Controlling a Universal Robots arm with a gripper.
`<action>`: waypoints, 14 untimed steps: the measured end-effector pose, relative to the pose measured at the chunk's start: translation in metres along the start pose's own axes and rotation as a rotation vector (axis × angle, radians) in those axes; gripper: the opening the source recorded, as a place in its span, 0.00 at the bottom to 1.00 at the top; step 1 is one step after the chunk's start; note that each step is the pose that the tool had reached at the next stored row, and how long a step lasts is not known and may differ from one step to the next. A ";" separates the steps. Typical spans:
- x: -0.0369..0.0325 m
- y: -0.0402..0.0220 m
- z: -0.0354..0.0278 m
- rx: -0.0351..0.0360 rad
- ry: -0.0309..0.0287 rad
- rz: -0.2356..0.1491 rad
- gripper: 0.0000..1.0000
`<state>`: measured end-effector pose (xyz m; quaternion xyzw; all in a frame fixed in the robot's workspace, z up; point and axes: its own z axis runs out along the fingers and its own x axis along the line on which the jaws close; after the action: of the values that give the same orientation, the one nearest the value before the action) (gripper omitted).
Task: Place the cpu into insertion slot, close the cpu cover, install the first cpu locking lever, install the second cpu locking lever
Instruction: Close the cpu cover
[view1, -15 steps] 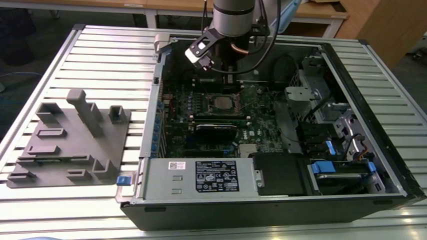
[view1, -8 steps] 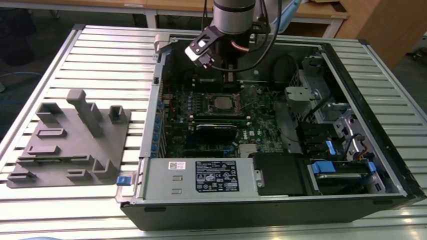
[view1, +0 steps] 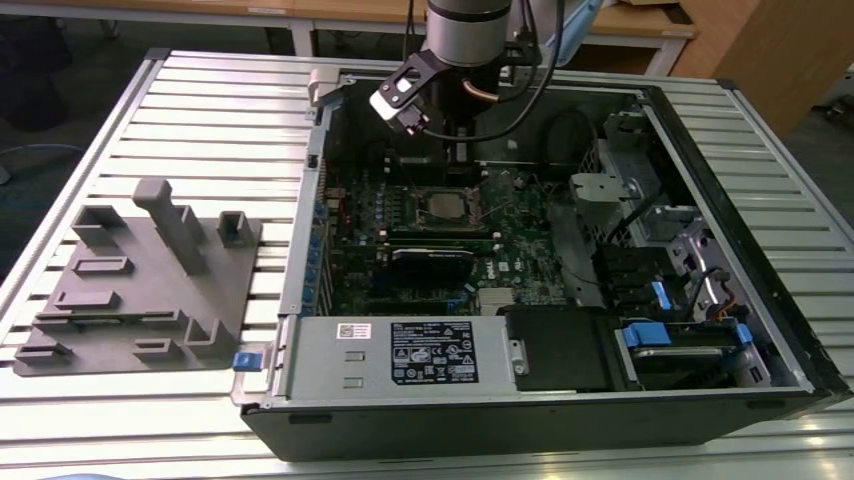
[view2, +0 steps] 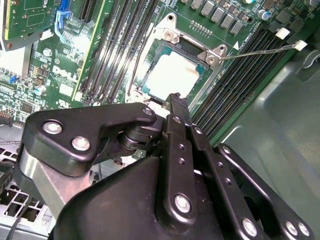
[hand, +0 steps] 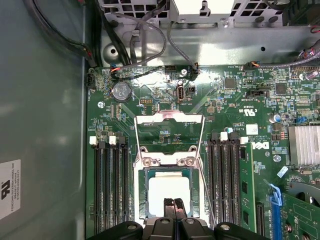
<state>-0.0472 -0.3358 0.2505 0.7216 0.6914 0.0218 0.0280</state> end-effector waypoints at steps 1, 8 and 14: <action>0.0000 0.0000 0.0000 0.0000 0.0000 0.000 0.11; 0.0000 0.0000 -0.0001 0.0000 0.0000 0.000 0.11; 0.0000 0.0003 -0.0050 0.0000 0.0000 0.000 0.11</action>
<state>-0.0472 -0.3358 0.2555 0.7216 0.6914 0.0218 0.0280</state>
